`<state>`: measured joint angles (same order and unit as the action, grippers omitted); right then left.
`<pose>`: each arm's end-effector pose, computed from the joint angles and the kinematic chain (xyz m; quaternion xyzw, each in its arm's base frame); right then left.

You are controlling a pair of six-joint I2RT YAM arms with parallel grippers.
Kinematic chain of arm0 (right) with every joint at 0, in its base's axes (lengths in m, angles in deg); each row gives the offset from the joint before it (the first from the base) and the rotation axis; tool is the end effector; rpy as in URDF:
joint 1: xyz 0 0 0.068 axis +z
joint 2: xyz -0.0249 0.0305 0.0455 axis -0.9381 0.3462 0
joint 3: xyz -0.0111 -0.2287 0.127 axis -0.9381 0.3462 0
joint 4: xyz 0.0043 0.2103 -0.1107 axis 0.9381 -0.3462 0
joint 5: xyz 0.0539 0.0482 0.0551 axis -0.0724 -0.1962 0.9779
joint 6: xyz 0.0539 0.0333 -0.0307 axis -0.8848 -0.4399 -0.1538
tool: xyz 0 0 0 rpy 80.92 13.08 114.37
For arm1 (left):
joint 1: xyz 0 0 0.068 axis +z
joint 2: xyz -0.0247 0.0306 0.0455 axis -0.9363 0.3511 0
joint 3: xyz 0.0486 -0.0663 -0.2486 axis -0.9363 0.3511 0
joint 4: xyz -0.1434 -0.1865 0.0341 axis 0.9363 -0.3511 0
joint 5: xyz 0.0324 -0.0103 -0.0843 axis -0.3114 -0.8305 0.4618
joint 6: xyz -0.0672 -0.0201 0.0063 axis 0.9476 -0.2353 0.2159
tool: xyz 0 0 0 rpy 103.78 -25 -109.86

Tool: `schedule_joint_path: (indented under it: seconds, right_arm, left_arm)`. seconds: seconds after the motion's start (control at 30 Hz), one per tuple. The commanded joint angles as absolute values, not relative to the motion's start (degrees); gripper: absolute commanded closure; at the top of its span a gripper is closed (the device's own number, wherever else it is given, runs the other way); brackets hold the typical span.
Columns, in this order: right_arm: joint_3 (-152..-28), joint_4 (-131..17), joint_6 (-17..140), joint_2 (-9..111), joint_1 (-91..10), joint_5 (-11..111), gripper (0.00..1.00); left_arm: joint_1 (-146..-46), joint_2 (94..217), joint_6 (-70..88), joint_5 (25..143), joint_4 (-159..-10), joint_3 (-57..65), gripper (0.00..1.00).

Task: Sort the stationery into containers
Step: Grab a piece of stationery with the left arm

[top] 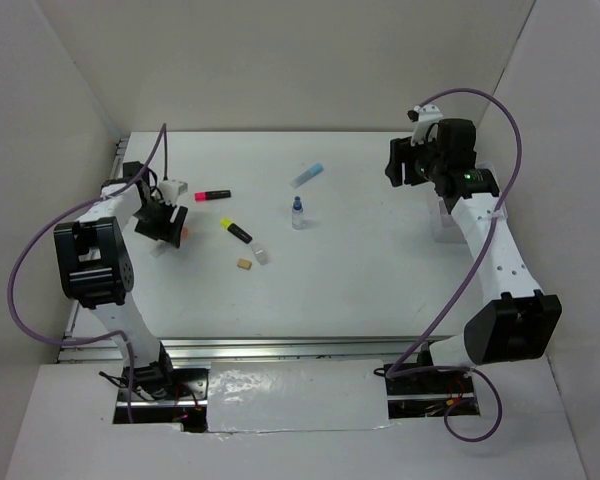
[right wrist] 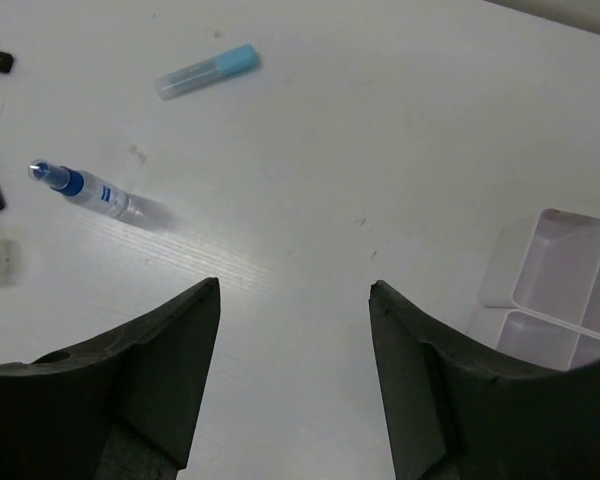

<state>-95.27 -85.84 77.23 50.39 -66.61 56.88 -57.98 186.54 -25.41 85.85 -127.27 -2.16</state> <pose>0.3100 0.0312 0.3619 -0.1507 0.8435 0.0818 0.5090 0.3560 0.0620 0.1820 0.1126 0.9734 -0.0283 0.1973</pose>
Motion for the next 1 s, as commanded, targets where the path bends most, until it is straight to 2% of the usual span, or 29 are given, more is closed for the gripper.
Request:
schedule_joint_path:
  seconds: [0.0, 0.17, 0.4, 0.67, 0.83, 0.97]
  right_arm:
    - [-95.2, -86.4, 77.9, 48.6, -65.7, 56.9, 0.31]
    - [-95.3, -87.0, 78.2, 48.1, -65.5, 58.0, 0.3]
    - [-94.7, -87.4, 79.0, 46.9, -65.6, 59.9, 0.3]
    - [-94.6, -87.9, 76.3, 46.1, -65.6, 62.1, 0.33]
    - [-90.2, -87.1, 64.4, 43.9, -65.5, 73.0, 0.34]
    - [-88.7, -85.9, 55.4, 44.7, -65.0, 79.2, 0.35]
  left_arm:
    - [-58.4, 185.7, -28.6, 87.3, -126.2, 0.3, 0.21]
    - [-57.1, 187.7, -28.1, 87.4, -122.7, 2.7, 0.24]
    - [-55.4, 188.5, -29.8, 88.1, -120.1, 4.9, 0.32]
    - [-54.1, 185.7, -31.1, 91.3, -118.0, 7.8, 0.58]
    - [-54.9, 177.8, -28.3, 100.2, -116.9, 10.6, 0.7]
    - [-60.7, 170.3, -25.4, 103.2, -115.9, 11.8, 0.79]
